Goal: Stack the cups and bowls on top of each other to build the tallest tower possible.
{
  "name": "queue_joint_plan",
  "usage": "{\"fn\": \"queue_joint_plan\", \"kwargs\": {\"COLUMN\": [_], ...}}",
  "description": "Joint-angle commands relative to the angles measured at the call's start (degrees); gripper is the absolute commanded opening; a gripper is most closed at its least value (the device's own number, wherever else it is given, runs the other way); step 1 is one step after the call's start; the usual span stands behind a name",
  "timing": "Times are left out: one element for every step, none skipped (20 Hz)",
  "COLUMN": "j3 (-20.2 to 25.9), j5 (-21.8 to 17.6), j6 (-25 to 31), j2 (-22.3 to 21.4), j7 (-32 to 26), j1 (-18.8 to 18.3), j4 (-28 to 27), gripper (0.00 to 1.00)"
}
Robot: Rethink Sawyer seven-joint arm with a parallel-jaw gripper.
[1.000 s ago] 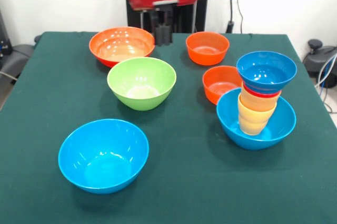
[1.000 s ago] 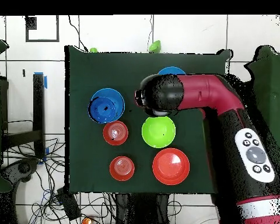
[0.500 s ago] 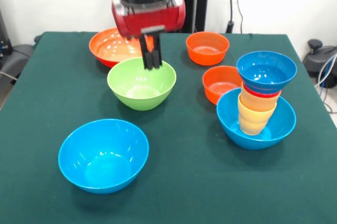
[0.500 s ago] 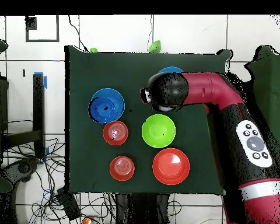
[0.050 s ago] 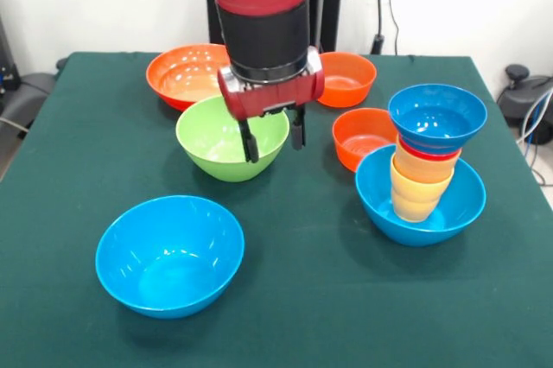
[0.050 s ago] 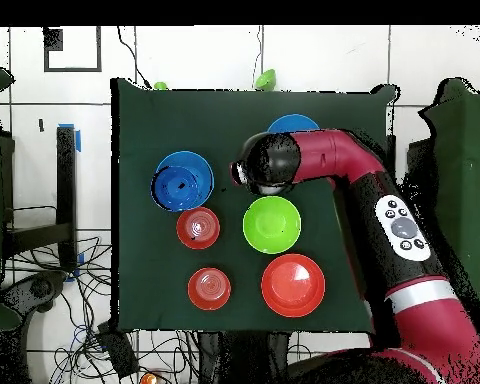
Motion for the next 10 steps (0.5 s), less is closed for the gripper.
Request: {"fn": "queue_joint_plan", "kwargs": {"j3": [1.1,0.7,0.5,0.2,0.0,0.1,0.2,0.3,0.4,0.3], "j5": [-6.9,-7.3,-7.8,-8.2,-8.8,-9.1,-9.4,-9.5,-9.6,-9.6], "j6": [-2.1,-1.8,-2.0,-2.1,-1.7,-1.7,-1.8,-1.8,-1.7,-1.6], "j2": [1.9,1.9,2.1,2.3,2.3,2.4,2.4,2.4,2.4,2.3], "j7": [-14.7,-14.5,-14.2,-14.0,-14.2,-14.3,-14.4,-14.4,-14.4,-14.0], "j1": [0.9,0.9,0.8,0.7,0.6,0.3,0.1,-0.1,-0.5,-0.7], "j4": [-2.7,-2.8,-3.1,-3.3,-3.9,-3.9,-3.9,-3.9,-3.6,-3.4], "gripper": [1.00,1.00,1.00,1.00,1.00,1.00,1.00,1.00,1.00,1.00]}}
